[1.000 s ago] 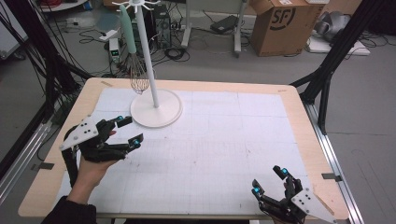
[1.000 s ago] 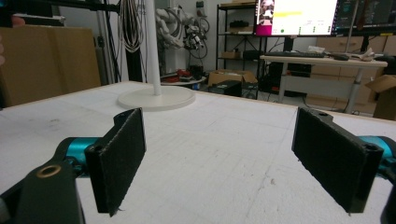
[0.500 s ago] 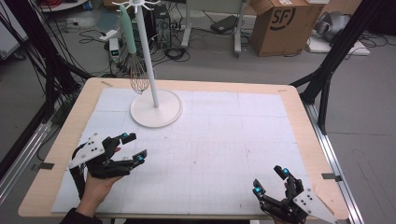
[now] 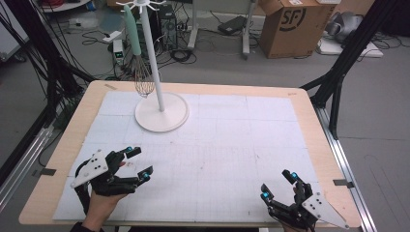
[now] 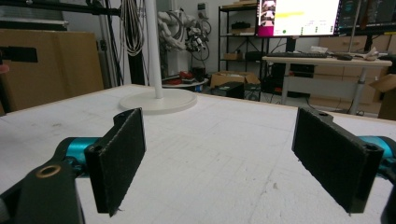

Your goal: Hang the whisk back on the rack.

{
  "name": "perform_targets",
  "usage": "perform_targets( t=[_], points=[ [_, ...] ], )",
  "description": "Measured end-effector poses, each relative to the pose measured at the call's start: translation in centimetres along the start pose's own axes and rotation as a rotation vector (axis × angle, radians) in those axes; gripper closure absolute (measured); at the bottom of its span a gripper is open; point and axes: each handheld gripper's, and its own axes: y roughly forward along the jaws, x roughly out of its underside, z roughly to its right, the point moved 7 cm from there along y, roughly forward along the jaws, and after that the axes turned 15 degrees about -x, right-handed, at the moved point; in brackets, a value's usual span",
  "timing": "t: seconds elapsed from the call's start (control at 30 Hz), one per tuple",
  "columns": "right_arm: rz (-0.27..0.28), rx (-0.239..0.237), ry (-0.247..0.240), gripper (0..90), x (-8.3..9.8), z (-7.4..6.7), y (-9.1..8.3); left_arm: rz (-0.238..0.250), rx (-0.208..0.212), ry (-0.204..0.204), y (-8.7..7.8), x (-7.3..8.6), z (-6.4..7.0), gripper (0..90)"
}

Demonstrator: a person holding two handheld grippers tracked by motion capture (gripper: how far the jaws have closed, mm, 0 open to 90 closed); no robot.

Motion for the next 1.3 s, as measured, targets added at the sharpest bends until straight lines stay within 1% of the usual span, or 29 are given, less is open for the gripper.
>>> perform_targets(
  t=[0.13,0.2,0.23,0.27,0.37,0.47,0.6,0.63,0.67,0.73,0.77,0.97,1.17,1.23,1.3],
  points=[
    [0.002,-0.001,0.004,16.5,0.0,0.0,0.0,-0.014,-0.013,0.009,-0.1,0.6,-0.1,20.7],
    [0.003,-0.003,0.006,16.5,0.0,0.0,0.0,-0.036,-0.022,0.009,0.0,1.0,-0.1,17.1],
    [0.002,-0.004,0.006,16.5,0.0,0.0,0.1,-0.039,-0.02,0.005,0.0,1.1,-0.1,16.5],
    [0.004,-0.009,0.002,16.5,-0.1,0.0,0.2,-0.042,-0.02,0.016,-0.1,1.2,0.0,16.5],
    [0.001,-0.016,0.002,16.3,0.0,-0.1,0.3,-0.049,-0.026,0.019,-0.2,1.3,0.0,16.5],
    [-0.003,-0.025,0.006,15.8,0.0,-0.2,0.5,-0.042,-0.026,0.016,-0.5,1.5,0.1,15.7],
    [-0.006,-0.027,0.003,15.7,0.0,-0.3,0.6,-0.037,-0.028,0.022,-0.7,1.7,0.1,15.4],
    [-0.005,-0.027,0.002,15.7,-0.1,-0.4,0.7,-0.034,-0.029,0.032,-0.8,1.7,0.2,15.3],
    [-0.007,-0.029,0.003,15.7,-0.1,-0.4,0.7,-0.019,-0.032,0.054,-0.9,1.8,0.3,15.3],
    [-0.008,-0.032,-0.002,15.6,-0.1,-0.5,0.7,-0.004,-0.028,0.082,-1.1,2.2,0.6,14.2],
    [-0.008,-0.032,-0.002,15.6,-0.1,-0.5,0.7,-0.008,-0.02,0.088,-1.1,2.5,0.6,14.2],
    [-0.011,-0.043,-0.001,15.5,-0.2,-0.8,0.8,-0.012,-0.027,0.084,-1.2,2.6,0.5,13.2],
    [-0.014,-0.044,-0.012,15.4,-0.3,-1.0,0.6,-0.008,-0.02,0.079,-1.2,2.7,0.6,13.2],
    [-0.016,-0.043,-0.013,15.4,-0.3,-0.9,0.6,-0.014,-0.015,0.093,-1.1,2.8,0.7,13.2],
    [-0.019,-0.043,-0.008,15.4,-0.2,-0.9,0.4,-0.014,-0.017,0.092,-1.0,2.8,0.7,13.2]
  ],
)
